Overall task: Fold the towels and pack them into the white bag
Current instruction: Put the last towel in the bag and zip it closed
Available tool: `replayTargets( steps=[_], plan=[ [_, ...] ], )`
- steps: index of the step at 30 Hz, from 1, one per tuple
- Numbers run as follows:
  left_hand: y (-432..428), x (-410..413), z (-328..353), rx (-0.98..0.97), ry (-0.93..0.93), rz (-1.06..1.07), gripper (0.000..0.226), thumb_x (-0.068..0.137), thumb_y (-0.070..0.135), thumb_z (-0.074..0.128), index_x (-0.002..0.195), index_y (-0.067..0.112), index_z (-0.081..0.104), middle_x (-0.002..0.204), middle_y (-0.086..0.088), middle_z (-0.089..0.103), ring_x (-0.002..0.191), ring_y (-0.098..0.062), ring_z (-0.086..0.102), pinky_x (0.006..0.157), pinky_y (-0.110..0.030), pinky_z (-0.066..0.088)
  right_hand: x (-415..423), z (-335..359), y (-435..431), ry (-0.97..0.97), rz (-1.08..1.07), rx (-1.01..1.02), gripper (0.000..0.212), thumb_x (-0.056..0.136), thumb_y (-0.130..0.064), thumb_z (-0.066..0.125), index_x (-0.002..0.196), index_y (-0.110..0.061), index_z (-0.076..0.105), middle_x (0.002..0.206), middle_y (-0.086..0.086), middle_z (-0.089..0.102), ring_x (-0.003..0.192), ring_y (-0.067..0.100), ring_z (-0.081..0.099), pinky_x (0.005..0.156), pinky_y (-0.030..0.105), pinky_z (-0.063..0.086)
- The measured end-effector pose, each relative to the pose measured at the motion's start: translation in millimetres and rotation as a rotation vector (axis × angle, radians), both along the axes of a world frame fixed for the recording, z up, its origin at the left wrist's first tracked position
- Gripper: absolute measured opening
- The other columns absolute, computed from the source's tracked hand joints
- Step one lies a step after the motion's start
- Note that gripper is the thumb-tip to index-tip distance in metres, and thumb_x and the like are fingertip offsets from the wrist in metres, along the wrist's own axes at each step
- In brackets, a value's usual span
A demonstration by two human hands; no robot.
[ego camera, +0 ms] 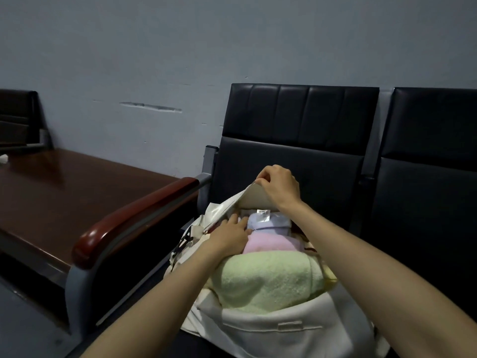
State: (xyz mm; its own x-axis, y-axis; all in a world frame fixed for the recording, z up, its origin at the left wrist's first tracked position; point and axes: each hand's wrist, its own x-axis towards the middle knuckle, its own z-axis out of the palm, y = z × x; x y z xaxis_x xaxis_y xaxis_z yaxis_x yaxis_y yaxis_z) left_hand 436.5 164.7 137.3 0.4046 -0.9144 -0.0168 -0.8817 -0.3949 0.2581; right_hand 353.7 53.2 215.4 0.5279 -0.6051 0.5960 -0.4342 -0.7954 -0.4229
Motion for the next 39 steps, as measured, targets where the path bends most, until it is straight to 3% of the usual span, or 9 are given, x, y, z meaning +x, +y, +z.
replayTargets(
  steps=[6,9,12,16,20,25,31,34,39],
  plan=[
    [29,13,44,-0.189,-0.23,0.083,0.021,0.089,0.023,0.056,0.106,0.027,0.068,0.112,0.0,0.065,0.098,-0.025,0.061,0.08,-0.034,0.051,-24,-1,-1,0.157,0.172,-0.024,0.01,0.093,-0.025,0.061,0.095,-0.018,0.068,0.096,-0.006,0.057,0.088,0.01,0.056,0.068,0.018,0.04],
    [33,38,42,-0.43,-0.017,0.207,0.036,0.084,0.025,0.068,0.119,0.02,0.061,0.121,-0.005,0.06,0.105,-0.024,0.057,0.084,-0.035,0.049,-33,-4,0,0.241,0.214,-0.038,0.015,0.093,-0.025,0.061,0.107,-0.02,0.065,0.102,-0.007,0.057,0.095,0.013,0.057,0.079,0.028,0.049],
    [29,51,27,-0.319,0.297,0.223,0.068,0.078,0.033,0.078,0.135,0.013,0.046,0.132,-0.009,0.052,0.114,-0.026,0.054,0.092,-0.034,0.047,-46,-5,-7,0.395,0.197,0.046,0.044,0.086,-0.034,0.068,0.126,-0.027,0.052,0.117,-0.006,0.053,0.102,0.013,0.053,0.087,0.033,0.05],
    [26,68,18,-0.284,0.355,0.142,0.07,0.076,0.04,0.078,0.136,0.021,0.048,0.137,-0.003,0.05,0.118,-0.022,0.051,0.096,-0.033,0.045,-68,-17,-19,0.561,0.299,0.164,0.075,0.075,-0.046,0.075,0.138,-0.036,0.037,0.125,-0.007,0.051,0.11,0.013,0.052,0.094,0.037,0.048],
    [33,76,17,-0.243,0.6,-0.027,0.068,0.079,0.029,0.077,0.139,0.035,0.045,0.132,0.012,0.05,0.116,-0.012,0.05,0.082,-0.017,0.047,-82,-25,-24,0.577,0.445,0.25,0.069,0.082,-0.034,0.072,0.141,-0.039,0.037,0.133,-0.011,0.051,0.116,0.007,0.05,0.099,0.029,0.045],
    [26,78,6,-0.36,0.263,-0.03,0.054,0.082,0.022,0.075,0.129,0.038,0.054,0.111,0.013,0.06,0.103,-0.013,0.056,0.077,-0.022,0.045,-76,-36,-29,0.68,0.402,0.051,0.059,0.088,-0.035,0.066,0.142,-0.035,0.043,0.137,-0.012,0.049,0.123,0.009,0.044,0.103,0.033,0.04],
    [4,75,8,-0.483,0.034,0.236,0.009,0.088,0.029,0.068,0.084,0.022,0.064,0.091,-0.002,0.067,0.08,-0.022,0.059,0.069,-0.033,0.047,-55,-38,-51,0.259,0.2,0.147,0.028,0.088,-0.022,0.068,0.115,-0.031,0.07,0.118,-0.008,0.066,0.108,0.014,0.06,0.092,0.033,0.048],
    [-8,69,10,-0.459,-0.08,0.32,0.012,0.091,0.02,0.061,0.08,0.017,0.058,0.092,-0.007,0.066,0.075,-0.023,0.056,0.065,-0.03,0.042,-46,-43,-50,0.461,0.209,0.079,0.023,0.09,-0.029,0.065,0.112,-0.031,0.071,0.12,-0.011,0.064,0.11,0.014,0.058,0.088,0.031,0.046],
    [-4,81,20,-0.39,0.137,0.18,0.022,0.082,0.016,0.073,0.07,0.02,0.055,0.073,0.0,0.06,0.073,-0.018,0.055,0.056,-0.023,0.038,-61,-39,-55,0.673,0.299,0.071,0.029,0.096,-0.042,0.053,0.121,-0.036,0.065,0.136,-0.015,0.054,0.126,0.008,0.046,0.104,0.032,0.038]
  ],
)
